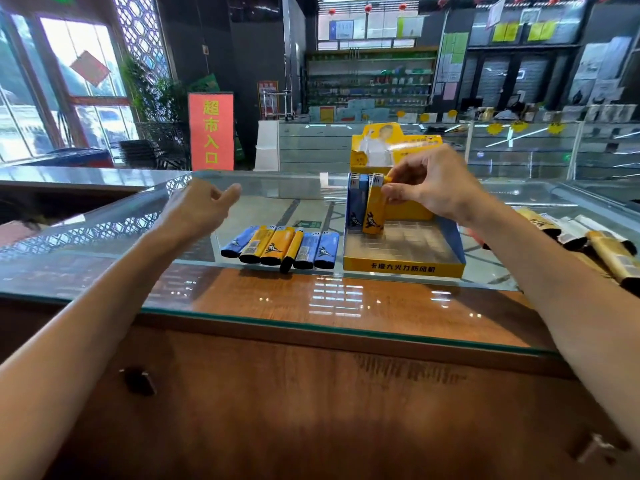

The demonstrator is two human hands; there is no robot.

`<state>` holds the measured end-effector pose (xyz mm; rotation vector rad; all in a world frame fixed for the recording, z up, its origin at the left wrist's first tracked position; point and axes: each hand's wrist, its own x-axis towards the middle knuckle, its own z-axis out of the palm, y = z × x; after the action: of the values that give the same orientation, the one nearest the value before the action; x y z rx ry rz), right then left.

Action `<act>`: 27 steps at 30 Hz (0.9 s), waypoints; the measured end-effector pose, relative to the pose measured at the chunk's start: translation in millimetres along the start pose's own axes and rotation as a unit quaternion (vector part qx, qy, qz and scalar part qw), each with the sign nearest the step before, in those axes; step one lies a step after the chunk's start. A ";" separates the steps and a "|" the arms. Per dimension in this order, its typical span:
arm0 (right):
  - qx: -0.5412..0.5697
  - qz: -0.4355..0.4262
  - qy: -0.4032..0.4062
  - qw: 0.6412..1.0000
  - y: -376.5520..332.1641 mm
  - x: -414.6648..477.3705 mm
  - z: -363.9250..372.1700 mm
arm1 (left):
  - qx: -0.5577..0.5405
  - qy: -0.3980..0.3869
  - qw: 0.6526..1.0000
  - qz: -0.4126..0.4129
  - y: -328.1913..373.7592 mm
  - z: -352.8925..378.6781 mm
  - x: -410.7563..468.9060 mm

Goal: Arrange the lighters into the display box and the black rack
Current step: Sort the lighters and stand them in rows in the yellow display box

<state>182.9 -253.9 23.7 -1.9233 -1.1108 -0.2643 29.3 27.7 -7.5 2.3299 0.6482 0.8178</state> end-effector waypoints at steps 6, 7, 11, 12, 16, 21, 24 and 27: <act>-0.081 -0.008 0.018 0.997 -1.3 -0.7 -3.5 | 0.186 -0.183 0.964 -0.042 26.1 4.7 -18.1; -0.081 -0.011 0.024 0.996 -1.9 -1.5 -2.4 | 0.194 -0.196 0.961 -0.036 30.3 6.7 -18.1; -0.084 -0.025 0.049 0.995 -4.6 -3.6 1.0 | 0.242 -0.238 0.940 -0.026 47.9 9.1 -16.7; -0.086 -0.025 0.052 0.995 -4.9 -3.4 1.2 | 0.254 -0.243 0.936 -0.027 50.7 8.8 -16.6; -0.083 -0.025 0.043 0.995 -5.6 -2.7 3.8 | 0.269 -0.254 0.928 -0.031 53.5 7.7 -15.4; -0.150 -0.047 0.045 0.987 -6.1 -1.9 4.1 | 0.223 -0.268 0.936 -0.051 51.9 5.9 -16.5; -0.166 -0.054 0.029 0.984 -6.6 -3.6 8.3 | 0.216 -0.264 0.938 -0.062 52.4 4.3 -17.7; -0.167 -0.048 0.023 0.984 -6.5 -3.3 9.9 | 0.208 -0.266 0.938 -0.079 54.4 3.6 -17.7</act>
<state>173.7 -246.8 19.8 -2.1451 -1.1882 -0.5779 32.8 -23.1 18.8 2.6618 0.8011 -0.0512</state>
